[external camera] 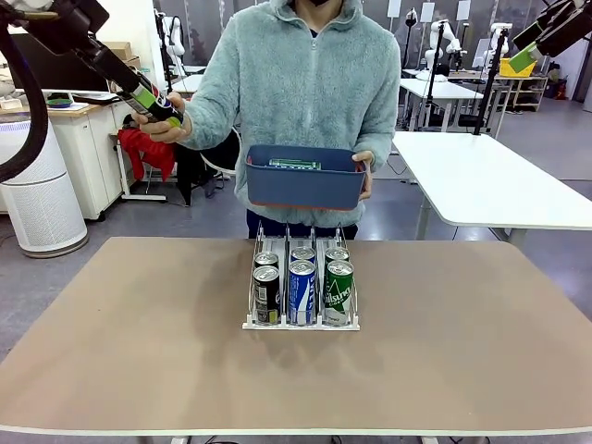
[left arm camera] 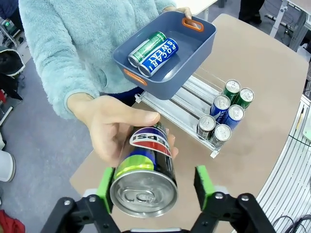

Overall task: Fill the beverage cans into the dispenser.
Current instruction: Pick up the Pepsi coke handed by the human.

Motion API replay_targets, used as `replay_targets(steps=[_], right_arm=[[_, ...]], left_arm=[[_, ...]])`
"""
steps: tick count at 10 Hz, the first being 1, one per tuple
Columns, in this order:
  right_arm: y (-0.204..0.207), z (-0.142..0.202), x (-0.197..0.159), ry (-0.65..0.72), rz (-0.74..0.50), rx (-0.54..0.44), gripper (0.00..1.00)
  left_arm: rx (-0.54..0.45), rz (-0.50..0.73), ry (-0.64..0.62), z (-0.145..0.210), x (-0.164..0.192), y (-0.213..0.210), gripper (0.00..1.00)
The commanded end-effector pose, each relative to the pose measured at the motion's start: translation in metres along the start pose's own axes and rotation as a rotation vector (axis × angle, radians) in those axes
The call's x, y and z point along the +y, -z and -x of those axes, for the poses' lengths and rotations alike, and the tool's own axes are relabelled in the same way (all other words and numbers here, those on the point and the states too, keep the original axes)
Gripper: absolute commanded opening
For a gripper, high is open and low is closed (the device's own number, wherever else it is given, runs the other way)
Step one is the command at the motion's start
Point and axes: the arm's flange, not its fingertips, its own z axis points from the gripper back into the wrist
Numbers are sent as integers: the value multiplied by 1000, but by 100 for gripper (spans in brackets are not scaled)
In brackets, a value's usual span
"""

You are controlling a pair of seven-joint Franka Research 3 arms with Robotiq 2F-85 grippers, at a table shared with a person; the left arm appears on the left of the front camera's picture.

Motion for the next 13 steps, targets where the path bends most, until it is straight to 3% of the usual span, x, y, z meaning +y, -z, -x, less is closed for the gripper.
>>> replay_targets(steps=[1,2,5,13], right_arm=[[1,1,1,-3,-1,5,100],[1,1,1,-3,-1,5,100],[1,1,1,-3,-1,5,100],[1,1,1,-3,-1,5,100]], left_arm=[[11,10,-11,0,2,0,25],[10,15,-16,1,2,-1,0],[-10,6,-27,1,3,-1,3],[9,19,6,3,1,-6,0]])
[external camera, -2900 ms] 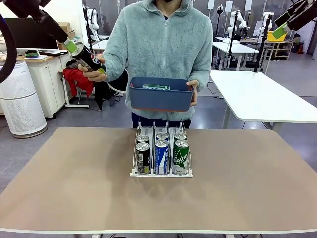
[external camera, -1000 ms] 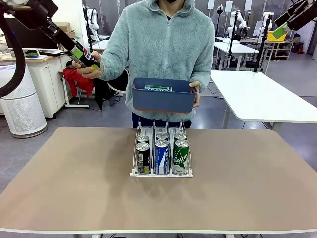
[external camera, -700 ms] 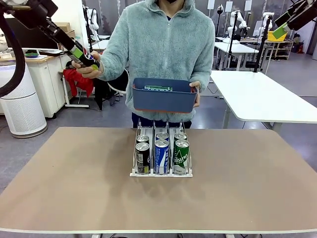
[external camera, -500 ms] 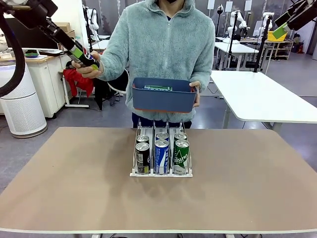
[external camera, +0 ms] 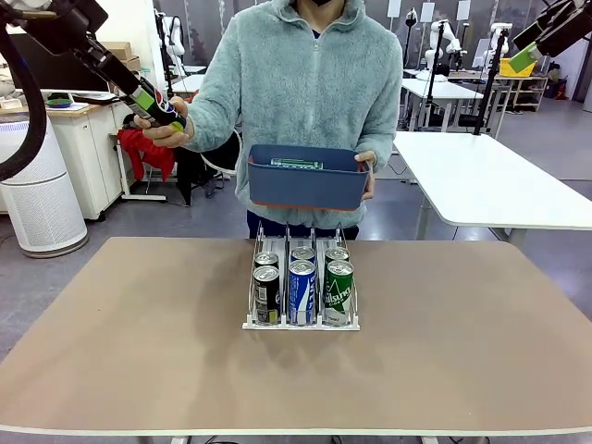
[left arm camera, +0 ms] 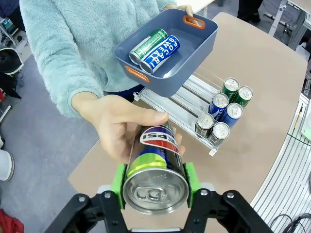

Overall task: Fill the beverage cans into the dispenser.
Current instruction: Pick up the Pepsi coke handed by the human, then place the picked Pepsi coke in the line of the Automatic Can Dispenser with the same cans.

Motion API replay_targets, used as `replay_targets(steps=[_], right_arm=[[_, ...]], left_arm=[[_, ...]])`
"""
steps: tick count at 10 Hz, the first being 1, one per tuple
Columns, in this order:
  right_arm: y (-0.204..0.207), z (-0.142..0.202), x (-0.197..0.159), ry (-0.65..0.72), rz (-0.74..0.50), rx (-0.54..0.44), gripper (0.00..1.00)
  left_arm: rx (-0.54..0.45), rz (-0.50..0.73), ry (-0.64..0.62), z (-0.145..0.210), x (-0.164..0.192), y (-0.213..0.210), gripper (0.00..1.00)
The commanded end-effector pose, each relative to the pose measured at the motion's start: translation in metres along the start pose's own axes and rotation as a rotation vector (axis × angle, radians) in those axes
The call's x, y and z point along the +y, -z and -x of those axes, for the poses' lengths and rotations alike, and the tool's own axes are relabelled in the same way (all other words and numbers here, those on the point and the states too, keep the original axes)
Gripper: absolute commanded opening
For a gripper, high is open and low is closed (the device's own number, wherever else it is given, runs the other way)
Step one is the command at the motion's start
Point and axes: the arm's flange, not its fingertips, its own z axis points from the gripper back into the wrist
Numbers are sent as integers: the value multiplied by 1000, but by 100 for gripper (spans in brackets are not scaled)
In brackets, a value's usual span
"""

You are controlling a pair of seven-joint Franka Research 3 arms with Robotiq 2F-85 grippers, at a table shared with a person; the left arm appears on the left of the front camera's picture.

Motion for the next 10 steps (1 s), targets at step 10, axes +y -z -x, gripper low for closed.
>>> replay_targets(steps=[10], right_arm=[[1,1,1,-3,-1,5,100]], left_arm=[[1,1,0,0,0,0,0]])
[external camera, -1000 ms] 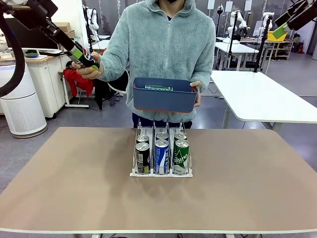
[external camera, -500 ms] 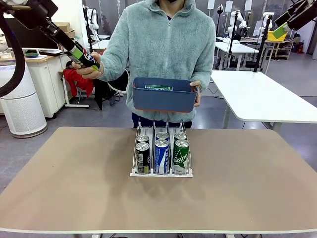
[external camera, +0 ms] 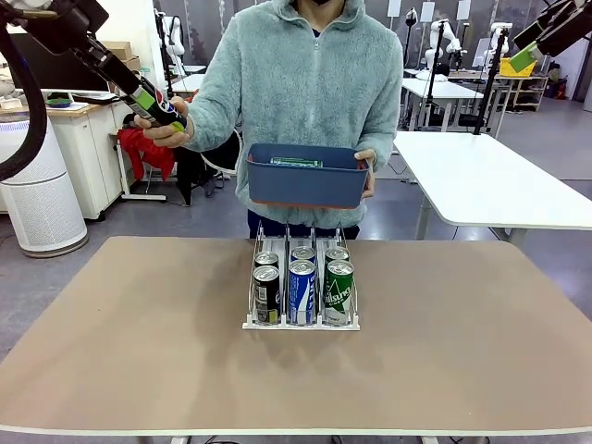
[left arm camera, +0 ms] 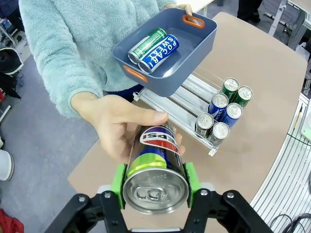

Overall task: Fill the beverage cans into the dispenser.
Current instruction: Place the picked Pepsi coke in the line of the Automatic Can Dispenser with the same cans.

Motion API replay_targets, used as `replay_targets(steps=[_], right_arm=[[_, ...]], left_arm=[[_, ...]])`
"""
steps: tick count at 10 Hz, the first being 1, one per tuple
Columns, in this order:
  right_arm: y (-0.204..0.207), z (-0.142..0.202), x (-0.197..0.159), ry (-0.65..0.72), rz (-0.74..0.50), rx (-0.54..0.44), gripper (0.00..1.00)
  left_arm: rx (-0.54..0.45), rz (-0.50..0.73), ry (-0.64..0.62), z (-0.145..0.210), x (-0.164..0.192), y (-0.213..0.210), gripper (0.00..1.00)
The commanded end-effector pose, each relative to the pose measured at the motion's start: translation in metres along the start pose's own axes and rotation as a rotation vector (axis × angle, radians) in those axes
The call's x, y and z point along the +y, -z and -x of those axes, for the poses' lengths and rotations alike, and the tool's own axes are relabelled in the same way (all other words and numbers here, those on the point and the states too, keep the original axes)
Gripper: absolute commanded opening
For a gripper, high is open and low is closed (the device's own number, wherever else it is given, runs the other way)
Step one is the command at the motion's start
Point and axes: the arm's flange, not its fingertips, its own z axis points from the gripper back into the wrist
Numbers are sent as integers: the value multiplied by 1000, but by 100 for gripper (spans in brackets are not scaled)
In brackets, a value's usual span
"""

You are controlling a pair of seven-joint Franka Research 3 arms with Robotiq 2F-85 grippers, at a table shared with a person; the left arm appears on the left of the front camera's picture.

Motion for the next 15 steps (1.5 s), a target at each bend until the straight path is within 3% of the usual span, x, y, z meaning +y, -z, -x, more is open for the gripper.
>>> replay_targets(steps=[1,15], right_arm=[[1,1,1,-3,-1,5,100],[1,1,1,-3,-1,5,100]], left_arm=[[-1,0,0,1,1,-1,0],[-1,0,0,1,1,-1,0]])
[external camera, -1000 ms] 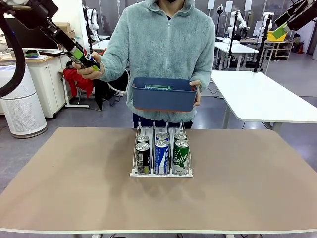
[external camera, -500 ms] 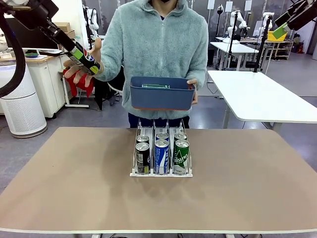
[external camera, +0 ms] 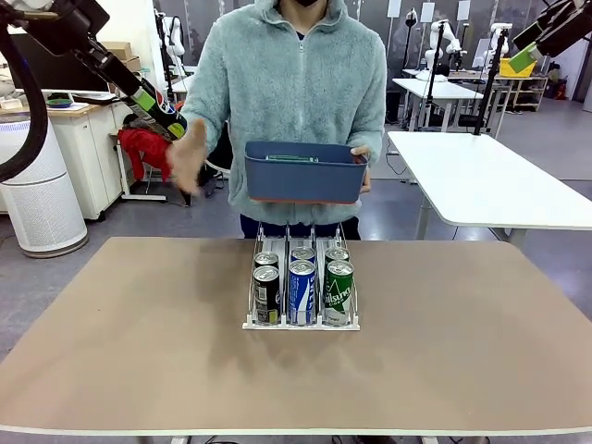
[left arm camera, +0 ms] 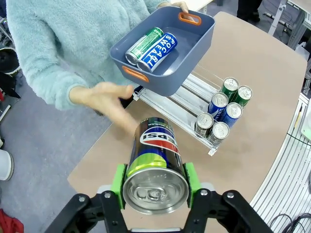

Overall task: Fill the beverage cans into the dispenser.
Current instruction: Place the picked Pepsi coke in the line of the Automatic Can Dispenser with the same cans.

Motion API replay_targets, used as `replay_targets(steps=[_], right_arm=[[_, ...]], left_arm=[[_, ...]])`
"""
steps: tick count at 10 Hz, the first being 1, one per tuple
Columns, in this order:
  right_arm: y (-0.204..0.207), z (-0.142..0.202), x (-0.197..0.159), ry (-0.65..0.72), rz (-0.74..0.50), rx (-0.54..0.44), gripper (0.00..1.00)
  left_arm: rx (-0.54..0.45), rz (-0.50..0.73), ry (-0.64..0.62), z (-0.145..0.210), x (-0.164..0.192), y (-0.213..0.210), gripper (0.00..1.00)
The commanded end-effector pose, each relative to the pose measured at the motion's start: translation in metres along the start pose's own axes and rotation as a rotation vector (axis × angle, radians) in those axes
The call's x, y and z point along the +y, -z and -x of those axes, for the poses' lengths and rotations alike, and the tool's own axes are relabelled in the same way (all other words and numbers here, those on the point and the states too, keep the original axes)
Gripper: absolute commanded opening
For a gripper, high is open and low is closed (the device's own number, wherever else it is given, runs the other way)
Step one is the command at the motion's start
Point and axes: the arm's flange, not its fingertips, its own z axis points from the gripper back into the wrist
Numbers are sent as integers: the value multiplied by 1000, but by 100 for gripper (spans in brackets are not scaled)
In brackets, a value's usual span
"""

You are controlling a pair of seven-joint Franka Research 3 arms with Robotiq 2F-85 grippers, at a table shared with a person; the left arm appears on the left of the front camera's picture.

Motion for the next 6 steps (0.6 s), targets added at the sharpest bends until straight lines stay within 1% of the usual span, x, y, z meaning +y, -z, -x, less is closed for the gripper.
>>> replay_targets(steps=[1,5,6], right_arm=[[1,1,1,-3,-1,5,100],[1,1,1,-3,-1,5,100],[1,1,1,-3,-1,5,100]], left_arm=[[-3,-2,0,0,1,-2,0],[-3,-2,0,0,1,-2,0],[0,0,0,0,0,0,58]])
